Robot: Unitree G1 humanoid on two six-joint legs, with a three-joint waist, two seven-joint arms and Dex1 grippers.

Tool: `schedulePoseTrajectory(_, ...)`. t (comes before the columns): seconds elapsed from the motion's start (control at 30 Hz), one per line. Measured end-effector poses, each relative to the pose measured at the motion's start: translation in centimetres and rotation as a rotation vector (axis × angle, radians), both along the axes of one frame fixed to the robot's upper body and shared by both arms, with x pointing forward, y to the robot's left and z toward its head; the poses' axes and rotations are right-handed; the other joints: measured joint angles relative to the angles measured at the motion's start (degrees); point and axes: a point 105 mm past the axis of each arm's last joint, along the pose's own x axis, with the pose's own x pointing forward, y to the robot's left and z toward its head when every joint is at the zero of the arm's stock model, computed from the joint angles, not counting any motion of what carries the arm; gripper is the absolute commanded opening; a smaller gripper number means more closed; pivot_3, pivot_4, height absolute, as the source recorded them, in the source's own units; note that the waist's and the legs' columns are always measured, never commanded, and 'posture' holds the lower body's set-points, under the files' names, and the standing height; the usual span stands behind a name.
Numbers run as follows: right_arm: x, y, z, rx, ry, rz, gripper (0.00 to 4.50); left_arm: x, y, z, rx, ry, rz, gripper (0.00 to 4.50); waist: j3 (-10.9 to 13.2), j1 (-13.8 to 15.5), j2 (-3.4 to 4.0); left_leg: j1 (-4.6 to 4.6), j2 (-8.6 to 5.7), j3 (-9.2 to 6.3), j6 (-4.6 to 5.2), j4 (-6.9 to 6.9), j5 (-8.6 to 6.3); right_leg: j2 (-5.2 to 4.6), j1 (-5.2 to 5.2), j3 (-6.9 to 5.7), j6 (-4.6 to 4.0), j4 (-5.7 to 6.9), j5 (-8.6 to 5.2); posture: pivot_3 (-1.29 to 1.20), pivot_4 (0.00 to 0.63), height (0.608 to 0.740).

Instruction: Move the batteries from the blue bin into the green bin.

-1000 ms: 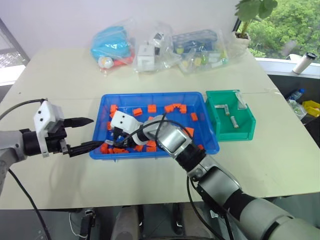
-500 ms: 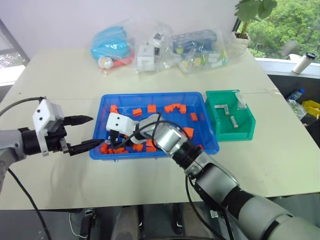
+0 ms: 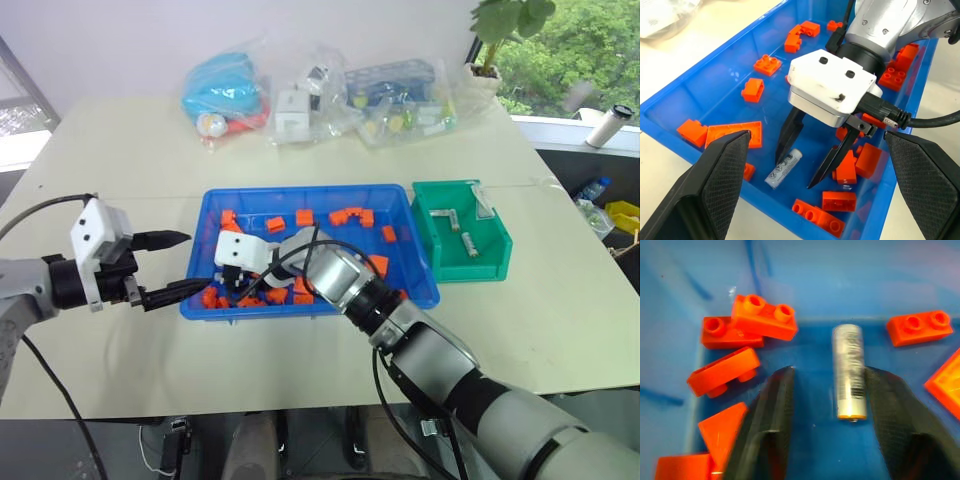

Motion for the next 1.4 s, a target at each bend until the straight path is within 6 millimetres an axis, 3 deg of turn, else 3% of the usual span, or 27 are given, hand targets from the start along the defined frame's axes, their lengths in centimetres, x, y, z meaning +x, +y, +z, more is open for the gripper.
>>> schedulePoseTrajectory(0.03, 0.0, 0.0, 0.0, 0.007, 0.012, -0.002, 0.14, 0.0, -0.1, 0.0, 0.0, 0.001, -0.003, 4.5, 0.0, 0.0, 0.0, 0.0, 0.0, 0.0, 0.0, 0.0, 0.0, 0.0, 0.01, 0.0, 0.0, 0.0, 0.0, 0.0, 0.15, 0.736)
schedulePoseTrajectory(0.07, 0.0, 0.0, 0.0, 0.01, 0.018, -0.006, 0.07, 0.1, -0.1, 0.0, -0.001, 0.0, -0.005, 4.5, 0.0, 0.0, 0.0, 0.01, 0.0, 0.0, 0.0, 0.0, 0.0, 0.0, 0.01, 0.0, 0.0, 0.0, 0.0, 0.0, 0.15, 0.736)
schedulePoseTrajectory(0.23, 0.1, -0.3, 0.0, 0.026, 0.036, -0.032, 0.07, 0.2, -0.3, 0.0, -0.002, -0.004, -0.02, 4.5, 0.0, 0.0, 0.0, 0.01, 0.0, 0.0, 0.0, 0.0, 0.0, 0.0, 0.02, 0.0, 0.0, 0.01, 0.0, 0.0, 0.15, 0.736)
schedulePoseTrajectory(0.33, 1.2, -2.1, 0.4, 0.055, 0.052, -0.115, 0.07, 0.3, -1.0, 0.0, -0.02, 0.0, -0.052, 4.5, 0.0, 0.4, -0.01, 0.0, -0.02, -0.02, -0.01, 0.02, 0.01, -0.07, 0.04, -0.02, 0.0, 0.0, 0.0, 0.0, 0.15, 0.736)
schedulePoseTrajectory(0.43, 3.0, -6.5, 1.4, 0.083, 0.085, -0.272, 0.07, 0.2, -2.1, -0.2, -0.057, 0.018, -0.098, 4.5, 0.0, 0.9, -0.04, -0.1, -0.06, -0.01, 0.0, 0.1, 0.02, -0.18, 0.03, -0.02, 0.0, -0.03, 0.0, 0.0, 0.15, 0.736)
schedulePoseTrajectory(0.5, 3.6, -9.3, 3.2, 0.136, 0.111, -0.354, 0.07, 0.3, -2.8, -0.2, -0.072, 0.023, -0.129, 4.5, 0.1, 1.3, 0.0, -0.15, -0.07, 0.03, 0.02, 0.11, 0.01, -0.19, -0.03, 0.0, 0.03, -0.03, 0.01, 0.0, 0.15, 0.736)
schedulePoseTrajectory(0.63, 3.8, -15.1, 9.2, 0.263, 0.075, -0.497, 0.07, 0.9, -4.7, 0.5, -0.105, -0.005, -0.199, 4.5, 0.1, 1.6, 0.01, -0.11, -0.11, 0.03, 0.03, 0.11, 0.01, -0.02, 0.0, -0.04, 0.16, -0.03, 0.09, 0.0, 0.15, 0.736)
schedulePoseTrajectory(0.77, 4.2, -22.5, 12.3, 0.275, -0.004, -0.716, 0.07, 1.4, -5.4, 0.9, -0.142, -0.013, -0.226, 4.5, 0.1, 1.9, 0.02, -0.12, -0.11, 0.13, 0.03, 0.12, 0.01, 0.03, 0.02, -0.06, -0.01, -0.09, -0.01, 0.0, 0.15, 0.736)
schedulePoseTrajectory(0.9, 3.1, -29.8, 12.6, 0.214, -0.062, -0.929, 0.07, 2.1, -5.8, 0.7, -0.17, -0.004, -0.236, 4.5, 0.1, 1.8, 0.0, -0.12, -0.11, 0.16, 0.05, 0.1, 0.0, 0.05, 0.01, -0.05, 0.01, -0.13, -0.01, 0.0, 0.15, 0.736)
schedulePoseTrajectory(1.07, 1.0, -34.0, 10.3, 0.154, -0.017, -1.064, 0.07, 2.5, -6.3, 0.8, -0.18, -0.015, -0.253, 4.5, 0.1, 1.6, 0.0, -0.08, -0.06, 0.18, 0.06, 0.11, 0.0, 0.14, 0.01, 0.0, 0.02, -0.12, -0.01, 0.0, 0.15, 0.736)
schedulePoseTrajectory(1.17, 0.4, -34.5, 8.9, 0.133, 0.013, -1.094, 1.49, 2.8, -6.4, 0.6, -0.183, -0.016, -0.252, 4.5, 0.1, 1.6, 0.01, -0.08, -0.05, 0.17, 0.06, 0.14, 0.01, 0.16, 0.01, 0.01, 0.01, -0.11, -0.01, 0.0, 0.15, 0.736)
schedulePoseTrajectory(1.3, 0.9, -34.7, 8.9, 0.131, -0.026, -1.087, 3.46, 2.9, -6.3, 0.6, -0.183, -0.015, -0.246, 4.5, 0.1, 1.8, 0.01, -0.1, -0.06, 0.16, 0.06, 0.18, 0.01, 0.16, 0.03, 0.01, 0.01, -0.12, -0.02, 0.0, 0.15, 0.736)
schedulePoseTrajectory(1.4, 2.0, -34.1, 10.5, 0.151, -0.09, -1.047, 3.46, 2.9, -6.2, 0.5, -0.18, -0.015, -0.244, 4.5, 0.2, 1.7, 0.03, -0.11, -0.06, 0.16, 0.06, 0.2, 0.01, 0.16, 0.02, 0.02, 0.01, -0.12, -0.02, 0.0, 0.15, 0.736)
